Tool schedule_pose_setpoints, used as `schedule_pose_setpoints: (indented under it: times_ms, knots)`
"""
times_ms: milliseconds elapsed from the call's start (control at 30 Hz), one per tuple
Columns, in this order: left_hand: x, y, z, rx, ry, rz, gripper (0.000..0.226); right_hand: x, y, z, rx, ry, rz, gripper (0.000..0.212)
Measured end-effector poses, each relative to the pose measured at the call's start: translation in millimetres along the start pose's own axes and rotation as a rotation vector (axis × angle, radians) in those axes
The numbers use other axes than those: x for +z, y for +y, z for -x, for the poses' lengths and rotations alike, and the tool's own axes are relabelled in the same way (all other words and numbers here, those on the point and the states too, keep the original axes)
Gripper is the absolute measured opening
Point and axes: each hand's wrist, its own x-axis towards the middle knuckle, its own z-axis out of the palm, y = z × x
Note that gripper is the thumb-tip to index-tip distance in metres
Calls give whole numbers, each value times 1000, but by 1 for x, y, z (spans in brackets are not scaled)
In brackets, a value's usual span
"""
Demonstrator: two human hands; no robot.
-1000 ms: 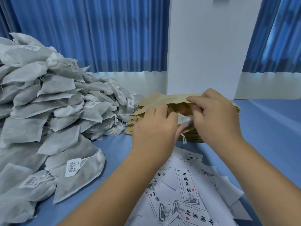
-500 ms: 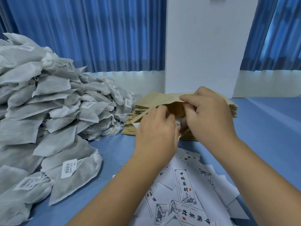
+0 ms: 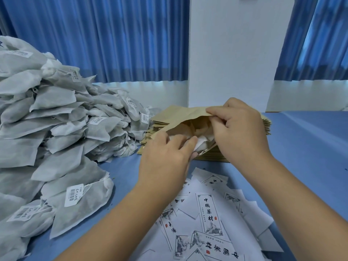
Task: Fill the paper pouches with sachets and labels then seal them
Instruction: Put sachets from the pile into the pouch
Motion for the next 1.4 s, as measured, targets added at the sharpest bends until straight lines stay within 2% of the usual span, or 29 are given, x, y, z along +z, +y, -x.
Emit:
schedule_pose_setpoints:
  times_ms: [167, 333, 567, 633, 700, 767, 867, 967, 1067, 1200, 1267, 1333, 1400]
  knots:
    - [-5, 6, -2, -142, -98, 157, 32, 0, 1, 0, 2, -9, -10, 20]
    - [-12, 2, -7, -212, -131, 33, 29, -1, -1, -1, 0, 18, -44, 19]
    - [-7, 14, -22, -295, -176, 193, 18, 1, -3, 1, -5, 32, -68, 23]
    - [-8, 14, -31, -313, -210, 125, 19, 1, -2, 0, 8, 44, -82, 24]
    - [-8, 15, -41, -286, -247, -47, 27, 1, -2, 0, 7, 41, -93, 24]
    - [-7, 15, -52, -314, -326, -98, 36, 3, -3, 2, -3, 27, -100, 26]
    - [1, 15, -65, -488, -428, 153, 27, 7, -4, 3, -11, 16, -108, 26]
    - [8, 20, -72, -462, -541, 382, 9, 9, -3, 6, -21, 9, -95, 24]
    - [5, 20, -63, -463, -570, 501, 14, 10, -1, 6, -22, 5, -69, 22]
    - [-21, 6, -30, -227, -398, 318, 19, 9, 0, 5, -34, 2, -29, 21]
    - [-39, -7, -8, -161, -369, 229, 24, 9, -1, 6, -42, -7, -18, 17]
    - [-55, -26, 15, -180, -422, 63, 25, 10, -2, 7, -45, -8, -7, 16]
    - [-65, -45, 38, -264, -566, -128, 22, 10, -1, 7, -39, -7, 0, 17]
